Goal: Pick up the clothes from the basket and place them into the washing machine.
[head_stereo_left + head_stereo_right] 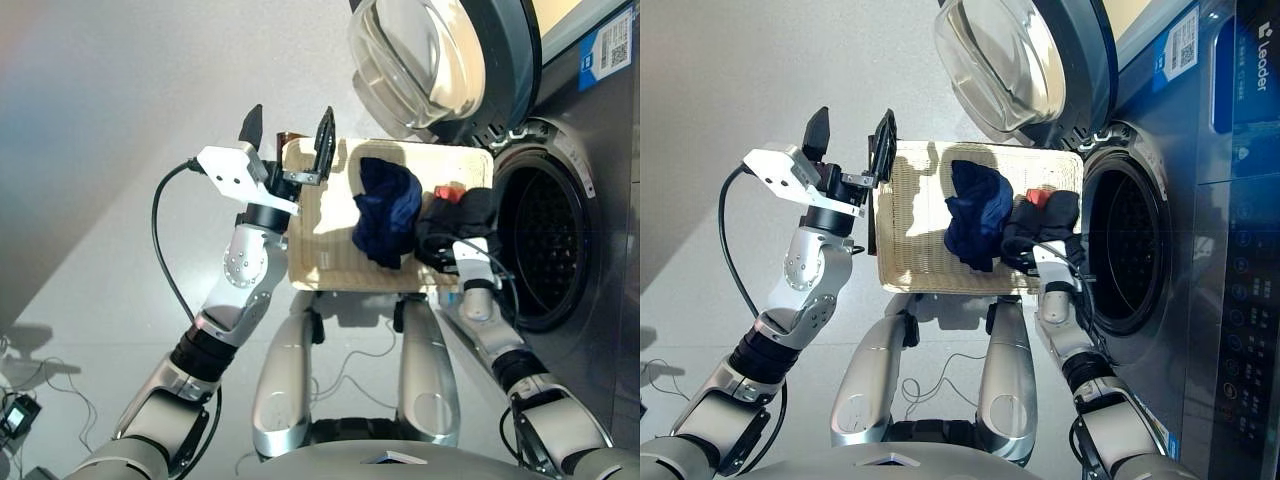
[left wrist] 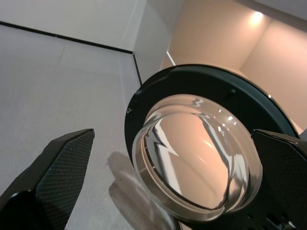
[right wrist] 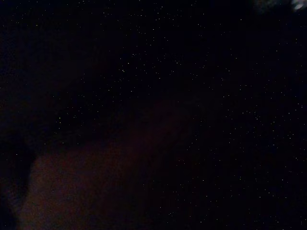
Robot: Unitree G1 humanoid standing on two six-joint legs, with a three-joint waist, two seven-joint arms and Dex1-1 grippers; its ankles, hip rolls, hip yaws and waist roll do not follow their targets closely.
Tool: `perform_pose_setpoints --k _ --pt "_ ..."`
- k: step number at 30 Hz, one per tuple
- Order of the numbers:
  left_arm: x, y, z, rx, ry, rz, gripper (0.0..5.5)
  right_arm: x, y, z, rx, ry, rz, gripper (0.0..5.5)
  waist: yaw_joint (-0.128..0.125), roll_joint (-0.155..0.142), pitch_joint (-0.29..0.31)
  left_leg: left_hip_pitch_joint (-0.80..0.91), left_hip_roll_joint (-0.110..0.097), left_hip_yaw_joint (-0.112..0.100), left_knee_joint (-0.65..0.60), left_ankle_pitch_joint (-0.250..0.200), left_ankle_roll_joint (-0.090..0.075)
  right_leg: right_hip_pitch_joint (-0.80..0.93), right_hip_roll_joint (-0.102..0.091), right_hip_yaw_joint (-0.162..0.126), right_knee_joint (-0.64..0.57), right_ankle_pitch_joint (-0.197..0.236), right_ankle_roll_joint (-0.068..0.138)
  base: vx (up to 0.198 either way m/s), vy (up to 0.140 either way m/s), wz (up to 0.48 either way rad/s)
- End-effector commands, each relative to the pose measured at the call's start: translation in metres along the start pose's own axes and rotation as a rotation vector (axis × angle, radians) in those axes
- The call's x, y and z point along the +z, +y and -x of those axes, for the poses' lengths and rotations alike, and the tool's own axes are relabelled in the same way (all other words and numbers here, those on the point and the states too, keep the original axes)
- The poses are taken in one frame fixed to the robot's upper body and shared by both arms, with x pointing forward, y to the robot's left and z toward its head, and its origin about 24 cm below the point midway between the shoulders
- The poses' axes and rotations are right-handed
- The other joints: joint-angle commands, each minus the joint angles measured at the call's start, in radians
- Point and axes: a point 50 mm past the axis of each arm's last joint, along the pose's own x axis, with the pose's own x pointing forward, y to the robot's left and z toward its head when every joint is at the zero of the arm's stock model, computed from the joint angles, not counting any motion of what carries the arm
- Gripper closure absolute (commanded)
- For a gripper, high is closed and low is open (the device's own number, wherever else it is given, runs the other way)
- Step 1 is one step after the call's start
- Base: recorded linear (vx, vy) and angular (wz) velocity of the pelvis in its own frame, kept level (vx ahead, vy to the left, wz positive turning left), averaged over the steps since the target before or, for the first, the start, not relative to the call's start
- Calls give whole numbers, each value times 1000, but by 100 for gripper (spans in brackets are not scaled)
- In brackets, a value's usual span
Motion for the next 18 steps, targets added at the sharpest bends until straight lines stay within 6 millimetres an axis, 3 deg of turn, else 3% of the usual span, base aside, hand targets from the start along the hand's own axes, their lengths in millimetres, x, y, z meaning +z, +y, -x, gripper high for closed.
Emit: perform_pose_setpoints --k 1,4,9,12,13,18 --pt "22 -14 -7 -56 -148 15 0 21 -45 -28 -259 -22 -53 550 16 -25 -4 -34 -15 -39 127 -111 -58 36 -19 24 -142 123 42 0 0 0" --pt "17 -18 -8 -54 -130 30 0 30 -71 -39 -385 -11 -82 550 16 -19 -4 -110 -13 -56 218 -141 -47 -40 1 63 -52 100 32 -31 -4 171" --pt "12 -26 -8 -68 -103 47 0 48 -119 -56 -598 14 -140 550 33 -5 -4 -287 -4 -72 371 -190 -49 -207 13 66 108 41 12 -73 -32 245" --pt "12 -27 -9 -70 -103 42 0 54 -135 -60 -653 15 -176 550 35 3 -4 -358 2 -73 436 -210 -53 -274 20 68 165 24 8 -54 -25 178" --pt "13 -28 -8 -71 -103 35 0 56 -151 -62 -704 30 -223 550 39 8 -4 -406 9 -77 479 -230 -55 -326 24 71 210 4 5 0 0 0" --pt "19 -28 -10 -78 -122 27 0 69 -177 -66 -785 21 -343 550 44 14 -4 -502 23 -75 553 -252 -59 -425 29 77 275 -13 3 0 0 0"
